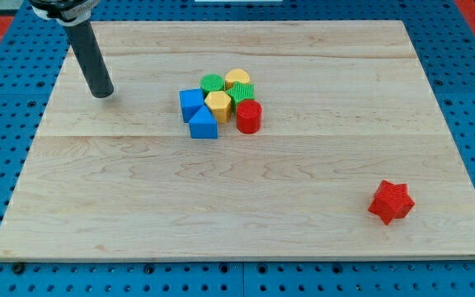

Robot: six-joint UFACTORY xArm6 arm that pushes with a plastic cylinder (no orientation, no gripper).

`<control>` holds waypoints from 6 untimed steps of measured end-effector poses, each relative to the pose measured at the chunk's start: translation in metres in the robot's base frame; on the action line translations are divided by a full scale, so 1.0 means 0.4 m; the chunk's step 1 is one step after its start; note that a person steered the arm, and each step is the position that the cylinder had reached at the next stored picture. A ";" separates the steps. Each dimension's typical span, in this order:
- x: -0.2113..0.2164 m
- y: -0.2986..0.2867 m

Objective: Place the green star above the yellow hexagon

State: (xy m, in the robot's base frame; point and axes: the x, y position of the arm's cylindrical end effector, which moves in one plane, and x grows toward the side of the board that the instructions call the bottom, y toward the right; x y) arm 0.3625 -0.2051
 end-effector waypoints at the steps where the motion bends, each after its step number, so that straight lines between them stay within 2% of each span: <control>1: 0.000 -0.001; 3: 0.048 0.085; 4: 0.146 0.128; 5: 0.266 0.263; 6: 0.324 0.532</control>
State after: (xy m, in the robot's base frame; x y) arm 0.4923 0.0079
